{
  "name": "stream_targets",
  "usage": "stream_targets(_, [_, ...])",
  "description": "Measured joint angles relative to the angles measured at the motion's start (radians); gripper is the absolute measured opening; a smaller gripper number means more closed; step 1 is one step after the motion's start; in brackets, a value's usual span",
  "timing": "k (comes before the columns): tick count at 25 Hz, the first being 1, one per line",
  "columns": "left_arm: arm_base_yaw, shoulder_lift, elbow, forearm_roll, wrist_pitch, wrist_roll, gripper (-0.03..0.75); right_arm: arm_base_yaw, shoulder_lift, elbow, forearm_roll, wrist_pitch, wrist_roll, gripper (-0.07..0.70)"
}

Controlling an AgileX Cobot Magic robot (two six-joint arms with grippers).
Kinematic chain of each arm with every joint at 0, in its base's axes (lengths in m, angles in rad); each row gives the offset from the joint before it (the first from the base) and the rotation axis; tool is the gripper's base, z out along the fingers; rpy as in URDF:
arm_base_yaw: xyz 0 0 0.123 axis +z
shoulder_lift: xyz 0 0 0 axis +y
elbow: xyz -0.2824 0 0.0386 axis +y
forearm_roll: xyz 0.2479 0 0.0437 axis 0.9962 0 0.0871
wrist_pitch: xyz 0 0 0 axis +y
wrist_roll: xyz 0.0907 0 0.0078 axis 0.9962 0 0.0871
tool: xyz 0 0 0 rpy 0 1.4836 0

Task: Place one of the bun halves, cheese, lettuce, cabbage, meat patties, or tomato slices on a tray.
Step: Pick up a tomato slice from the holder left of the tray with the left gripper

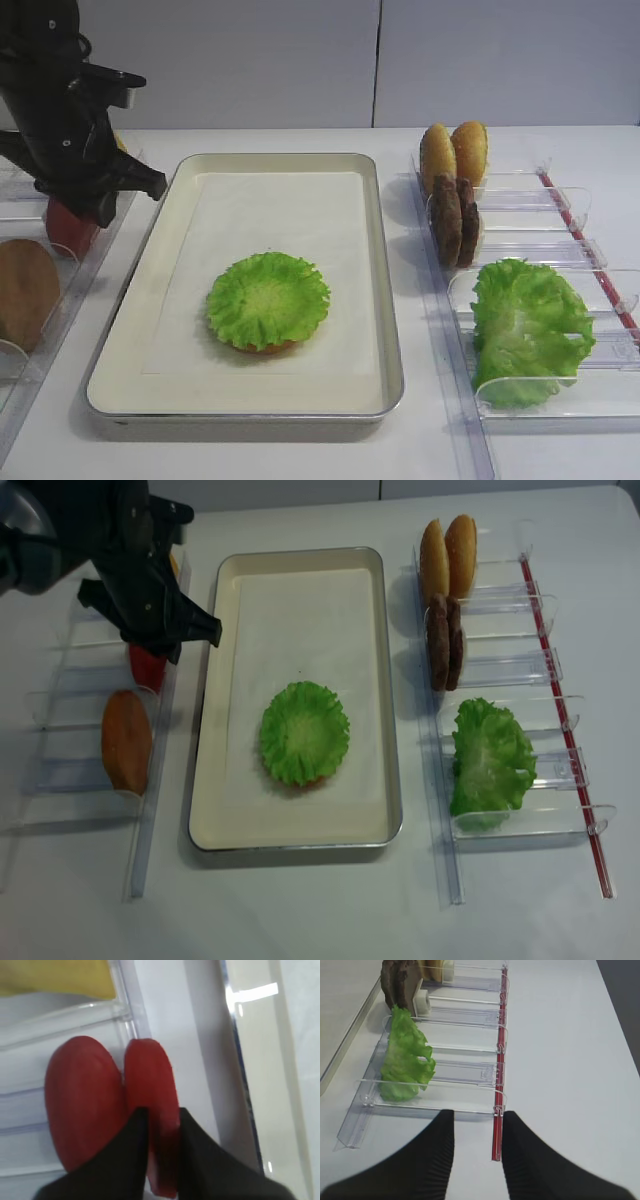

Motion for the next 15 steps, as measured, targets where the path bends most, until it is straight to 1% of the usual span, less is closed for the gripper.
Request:
stream_targets(1, [0.000,0.000,-0.007,0.007,0.006,0.003,0.043,0.000,0.000,0.000,0.000,0.000,0.000,0.283])
stream_targets(5, [0.000,0.000,-0.057,0.011,0.063,0.024,0.038,0.000,0.000,0.000,0.000,0.000,0.000,0.282])
stream_targets(10, [0.000,-0.002,-0.161,-0.004,0.191,0.047,0.038,0.000,0.000,0.000,0.000,0.000,-0.004,0.282])
stream_targets(11, [0.000,-0.007,-0.175,-0.012,0.210,0.057,0.038,0.000,0.000,0.000,0.000,0.000,-0.007,0.282])
stream_targets(12, [0.000,-0.014,-0.185,-0.022,0.220,0.068,0.038,0.000,0.000,0.000,0.000,0.000,-0.007,0.282])
stream_targets(15, [0.000,-0.052,-0.197,-0.064,0.229,0.107,0.038,0.000,0.000,0.000,0.000,0.000,-0.007,0.283])
